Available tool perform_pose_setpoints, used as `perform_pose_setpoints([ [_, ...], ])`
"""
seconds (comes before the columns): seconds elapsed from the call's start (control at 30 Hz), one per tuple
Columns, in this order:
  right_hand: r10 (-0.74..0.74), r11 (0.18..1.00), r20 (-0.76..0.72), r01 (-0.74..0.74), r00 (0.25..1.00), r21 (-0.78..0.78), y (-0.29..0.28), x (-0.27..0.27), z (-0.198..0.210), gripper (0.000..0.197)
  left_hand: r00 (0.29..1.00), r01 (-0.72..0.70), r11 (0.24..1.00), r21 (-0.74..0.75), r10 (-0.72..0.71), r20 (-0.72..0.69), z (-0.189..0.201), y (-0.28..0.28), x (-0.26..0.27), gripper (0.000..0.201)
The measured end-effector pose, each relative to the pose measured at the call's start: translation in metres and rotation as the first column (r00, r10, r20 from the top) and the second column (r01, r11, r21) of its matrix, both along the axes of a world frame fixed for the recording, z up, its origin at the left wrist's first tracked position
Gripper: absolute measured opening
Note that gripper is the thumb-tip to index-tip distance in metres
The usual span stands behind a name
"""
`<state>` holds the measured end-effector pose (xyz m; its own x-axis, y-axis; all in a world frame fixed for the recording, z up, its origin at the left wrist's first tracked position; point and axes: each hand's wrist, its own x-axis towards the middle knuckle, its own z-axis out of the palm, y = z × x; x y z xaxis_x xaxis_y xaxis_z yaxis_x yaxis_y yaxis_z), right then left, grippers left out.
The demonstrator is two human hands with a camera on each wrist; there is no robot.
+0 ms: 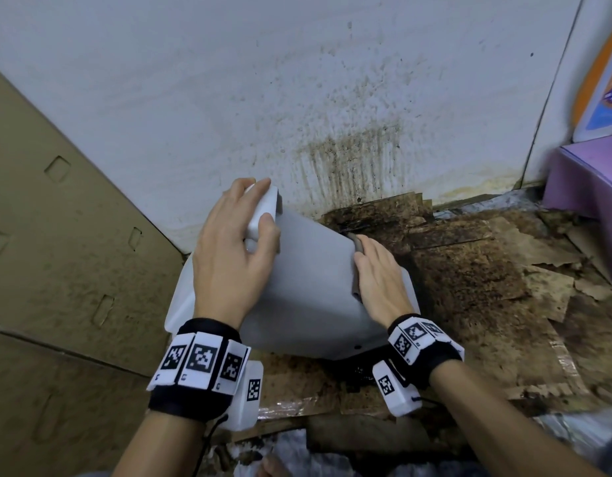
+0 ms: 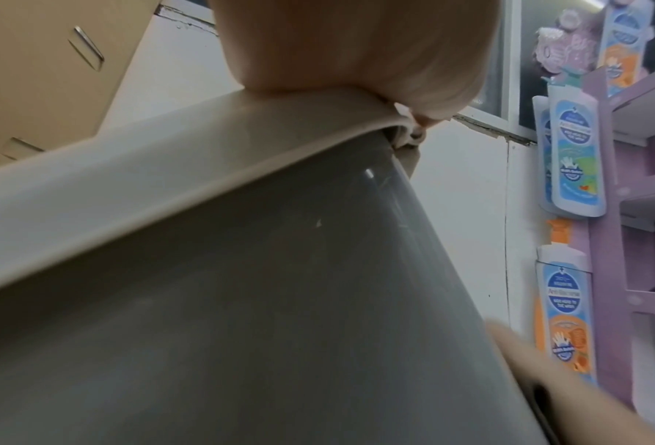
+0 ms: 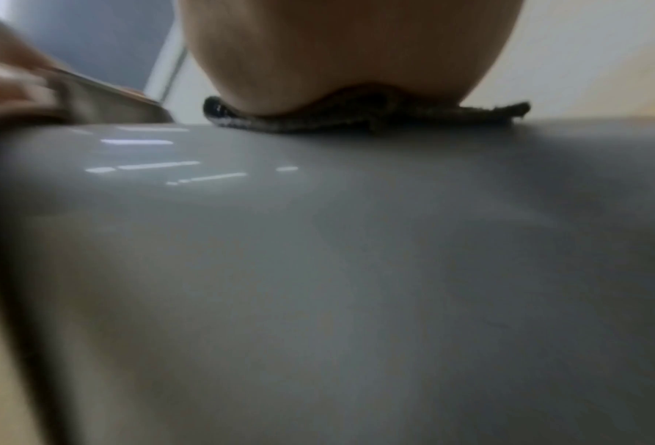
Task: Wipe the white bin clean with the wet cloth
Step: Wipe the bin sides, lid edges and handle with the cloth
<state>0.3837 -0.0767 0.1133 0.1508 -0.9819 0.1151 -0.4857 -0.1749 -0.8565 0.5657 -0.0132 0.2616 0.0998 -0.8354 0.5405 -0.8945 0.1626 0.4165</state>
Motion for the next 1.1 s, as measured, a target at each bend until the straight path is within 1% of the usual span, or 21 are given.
perform_pose_setpoints([
  [0.1,0.086,0.995,0.036,-0.084,0.996,-0.054,0.010,0.028,0.031,0.067,1.000,0.006,1.000,0.002,-0.006,0.011,0.000,-0.002,-0.003,0.051],
  [0.17,0.132,0.984,0.035,-0.127,0.991,-0.125,0.022,0.046,0.053,0.071,1.000,0.009,1.000,-0.005,-0.009,0.011,0.000,-0.002,-0.002,0.051],
  [0.27,0.153,0.966,0.006,-0.148,0.988,-0.213,0.034,0.059,0.065,0.071,1.000,0.015,1.000,-0.009,-0.015,0.004,0.000,-0.001,0.001,0.049],
  [0.4,0.106,0.957,-0.002,-0.103,0.994,-0.270,0.032,0.055,0.053,0.064,0.999,0.047,0.999,-0.006,-0.047,0.016,0.000,-0.002,0.000,0.048],
  [0.5,0.085,0.961,-0.009,-0.085,0.996,-0.263,0.032,0.049,0.041,0.062,0.998,0.060,0.998,-0.007,-0.059,0.014,0.001,-0.003,0.001,0.047],
  [0.63,0.008,0.961,-0.025,-0.015,1.000,-0.277,0.033,0.024,0.003,0.061,0.998,0.056,0.998,-0.019,-0.056,-0.001,0.001,-0.003,0.005,0.045],
  [0.73,-0.071,0.976,-0.026,0.064,0.997,-0.210,0.032,0.002,-0.028,0.062,0.998,0.057,0.998,-0.011,-0.057,-0.009,0.000,-0.003,0.004,0.045],
  [0.8,-0.114,0.979,-0.036,0.106,0.993,-0.175,0.032,-0.007,-0.039,0.065,0.998,0.056,0.998,-0.011,-0.056,-0.003,0.000,-0.004,0.002,0.046],
  [0.9,-0.147,0.981,-0.065,0.137,0.987,-0.136,0.032,-0.013,-0.044,0.070,0.999,0.053,0.999,-0.009,-0.053,0.006,0.001,-0.005,0.002,0.047],
  [1.1,-0.198,0.975,-0.029,0.194,0.980,-0.108,0.038,0.001,-0.037,0.074,1.000,0.005,1.000,-0.027,-0.005,0.007,0.000,-0.002,0.002,0.048],
])
